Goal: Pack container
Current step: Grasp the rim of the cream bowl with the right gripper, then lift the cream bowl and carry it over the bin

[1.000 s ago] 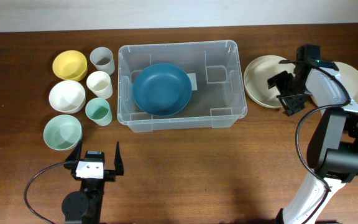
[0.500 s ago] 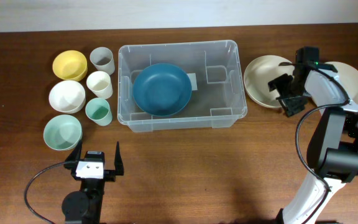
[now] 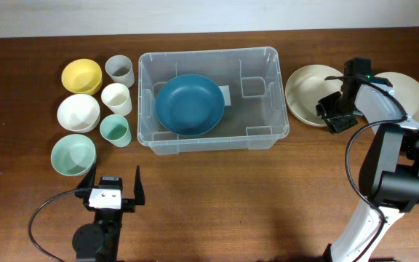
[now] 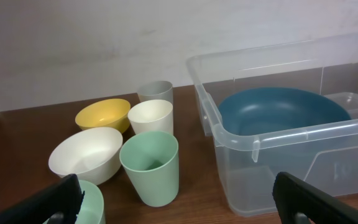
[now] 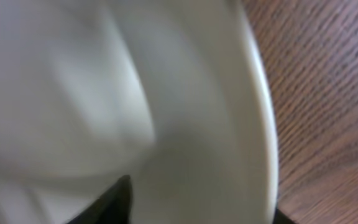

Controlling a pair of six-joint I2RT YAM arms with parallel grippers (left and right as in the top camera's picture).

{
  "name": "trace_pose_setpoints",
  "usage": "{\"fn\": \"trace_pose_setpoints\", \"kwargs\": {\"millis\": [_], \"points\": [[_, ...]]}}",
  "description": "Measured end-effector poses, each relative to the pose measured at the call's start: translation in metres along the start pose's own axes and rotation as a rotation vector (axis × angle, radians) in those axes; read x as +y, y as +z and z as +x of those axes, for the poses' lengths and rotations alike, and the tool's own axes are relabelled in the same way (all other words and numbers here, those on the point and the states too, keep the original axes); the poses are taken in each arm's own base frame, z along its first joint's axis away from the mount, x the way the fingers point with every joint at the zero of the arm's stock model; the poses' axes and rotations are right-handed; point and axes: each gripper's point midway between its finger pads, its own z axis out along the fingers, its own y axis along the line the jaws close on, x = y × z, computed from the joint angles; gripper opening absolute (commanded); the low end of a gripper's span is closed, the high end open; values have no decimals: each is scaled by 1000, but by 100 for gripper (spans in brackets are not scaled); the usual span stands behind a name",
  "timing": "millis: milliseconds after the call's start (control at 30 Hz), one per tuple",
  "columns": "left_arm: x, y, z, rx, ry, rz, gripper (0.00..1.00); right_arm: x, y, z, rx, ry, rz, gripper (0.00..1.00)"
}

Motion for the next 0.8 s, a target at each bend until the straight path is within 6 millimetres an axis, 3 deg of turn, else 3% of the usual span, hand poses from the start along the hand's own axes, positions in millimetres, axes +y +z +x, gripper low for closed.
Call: {"fn": "trace_pose_setpoints", "kwargs": {"millis": [233, 533, 800], "points": [[0, 0, 0, 0, 0, 0, 100, 0, 0, 0, -1, 1, -1, 4], [0, 0, 0, 0, 0, 0, 100, 6, -2, -4, -5, 8, -24, 4], [0, 0, 0, 0, 0, 0, 100, 27, -35, -34, -30, 42, -120, 4]]}}
